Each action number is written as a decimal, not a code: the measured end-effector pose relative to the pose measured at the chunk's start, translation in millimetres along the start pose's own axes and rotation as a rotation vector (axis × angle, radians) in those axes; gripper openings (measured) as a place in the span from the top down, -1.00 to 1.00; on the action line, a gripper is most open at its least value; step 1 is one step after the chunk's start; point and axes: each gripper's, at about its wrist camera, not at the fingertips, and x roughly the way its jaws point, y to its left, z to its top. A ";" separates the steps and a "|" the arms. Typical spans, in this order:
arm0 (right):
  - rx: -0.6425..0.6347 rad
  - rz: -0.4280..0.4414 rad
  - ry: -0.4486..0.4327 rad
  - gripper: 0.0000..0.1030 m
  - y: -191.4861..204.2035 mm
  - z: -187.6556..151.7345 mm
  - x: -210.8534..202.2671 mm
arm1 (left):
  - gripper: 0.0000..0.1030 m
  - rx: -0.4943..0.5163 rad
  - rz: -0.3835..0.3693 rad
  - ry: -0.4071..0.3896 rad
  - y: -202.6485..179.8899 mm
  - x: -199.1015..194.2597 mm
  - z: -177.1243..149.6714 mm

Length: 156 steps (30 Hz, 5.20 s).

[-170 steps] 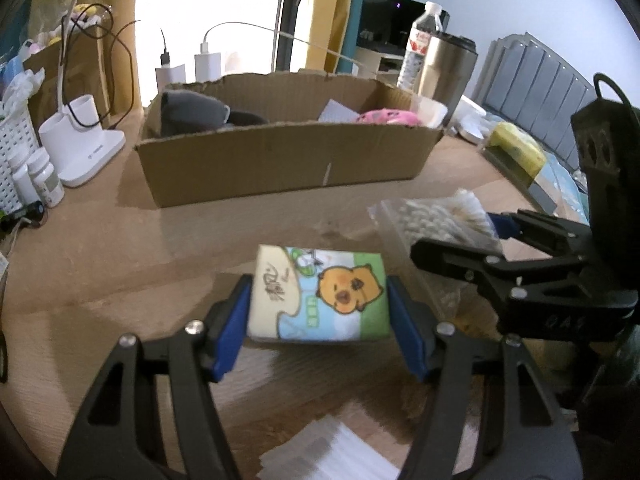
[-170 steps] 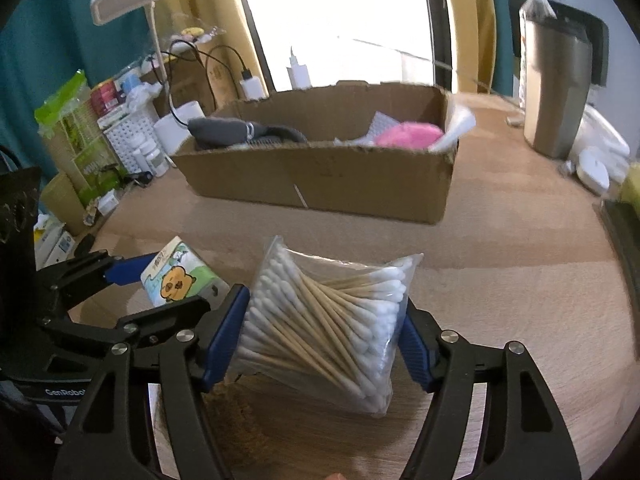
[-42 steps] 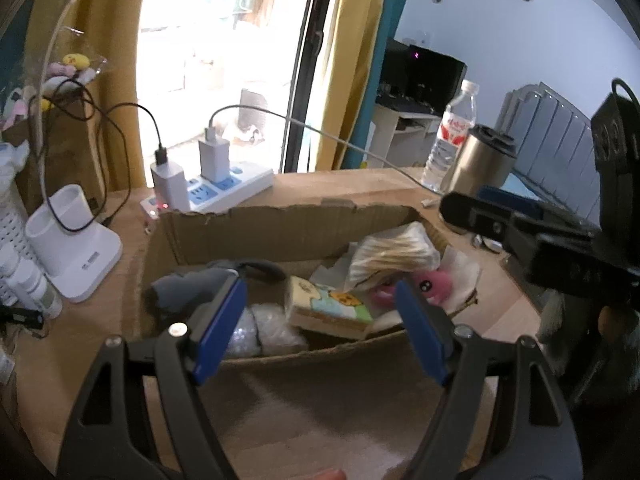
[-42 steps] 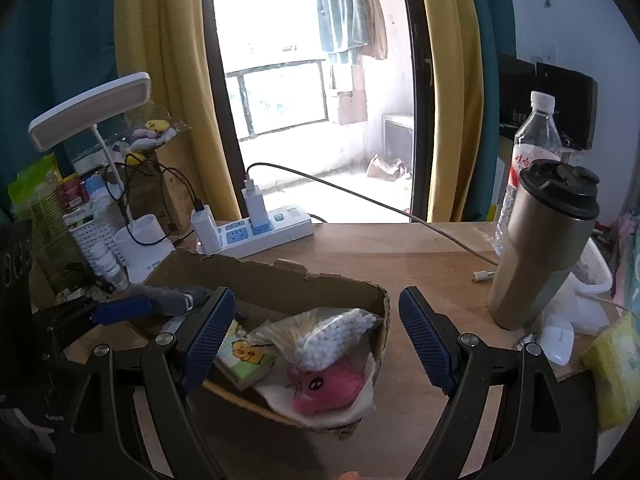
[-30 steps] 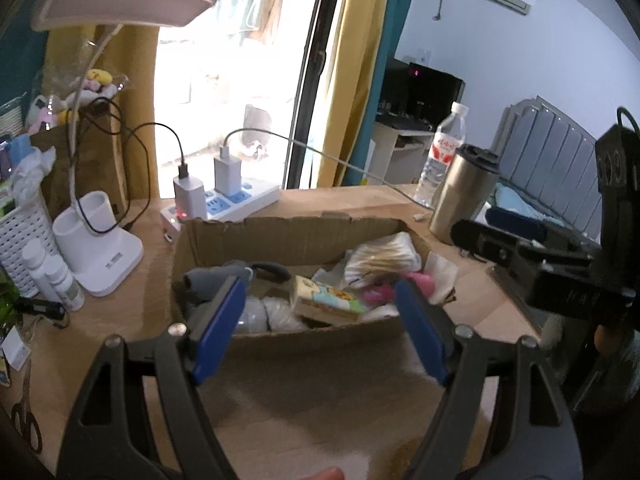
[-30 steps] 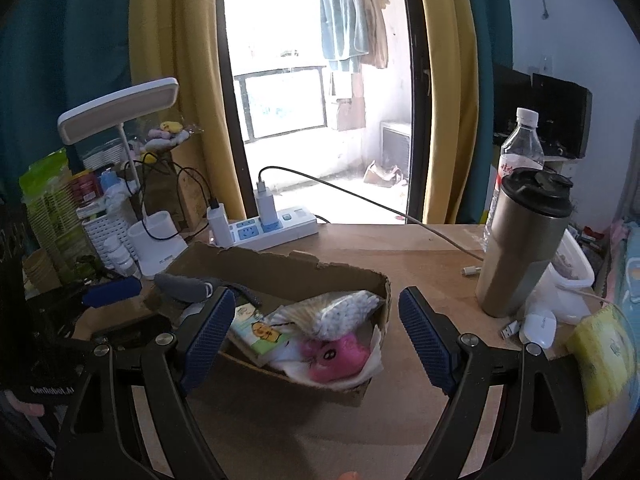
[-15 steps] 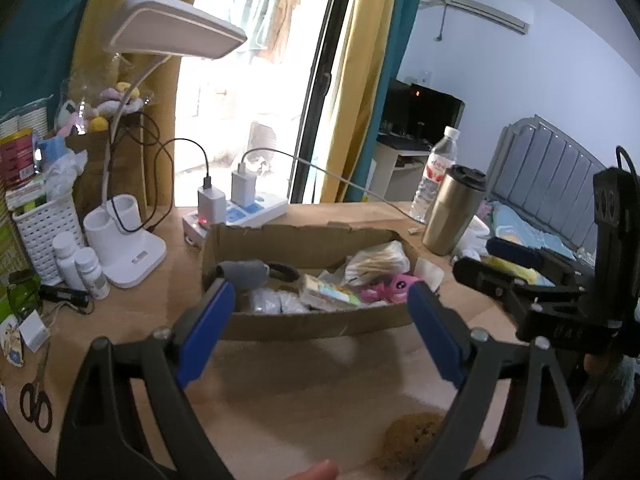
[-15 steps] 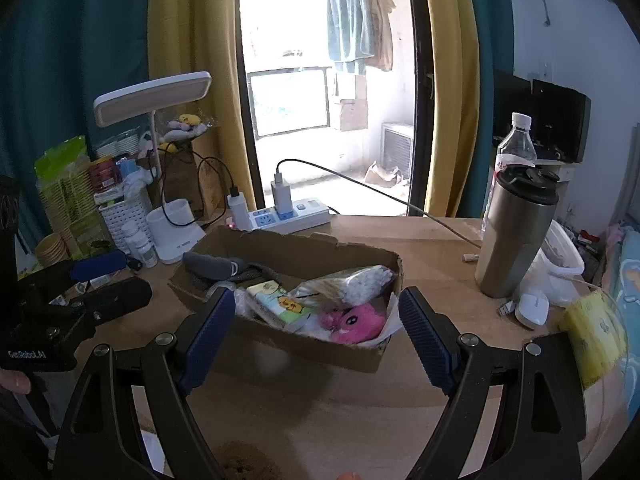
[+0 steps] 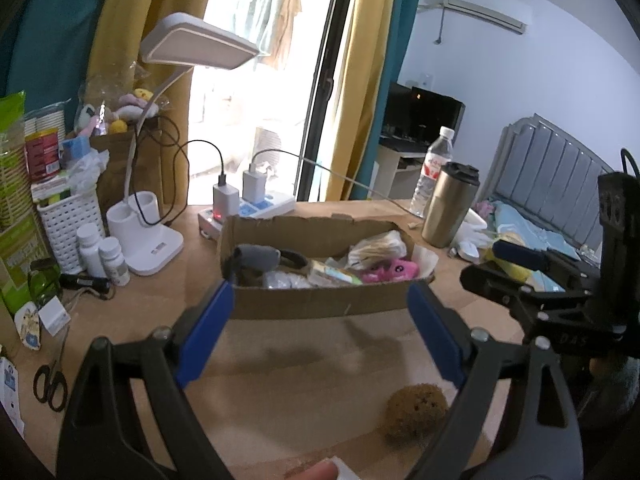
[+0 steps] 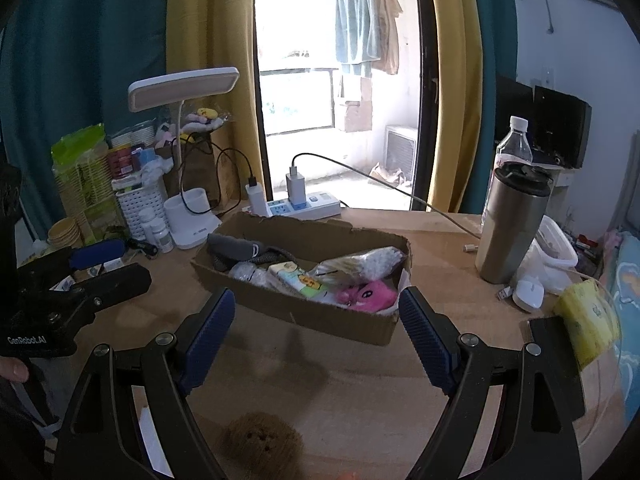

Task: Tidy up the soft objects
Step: 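Move both tools back toward the brown plush keychain and white cloth, then grasp the brown plush keychain with the right tool while the left tool grasps the white cloth, then carry the brown plush and white cloth over the cardboard box with both tools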

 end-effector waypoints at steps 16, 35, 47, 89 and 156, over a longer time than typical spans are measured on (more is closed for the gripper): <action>-0.014 0.010 0.036 -0.68 20.8 -33.1 -15.1 | -0.75 -0.004 0.012 0.015 2.5 -23.4 -30.3; 0.009 0.032 0.105 -0.68 25.7 -75.0 -13.0 | -0.75 0.015 0.024 0.115 -2.9 -22.3 -75.3; 0.027 0.039 0.161 -0.68 26.0 -99.9 -7.1 | -0.75 0.076 0.018 0.211 -7.2 -18.9 -111.2; -0.037 -0.069 0.337 -0.68 47.8 -110.9 40.9 | 0.02 0.169 0.042 0.236 -10.3 -1.6 -153.5; -0.002 0.082 0.074 0.13 -10.9 -13.4 58.4 | 0.67 0.028 -0.063 0.118 -1.5 44.4 -10.6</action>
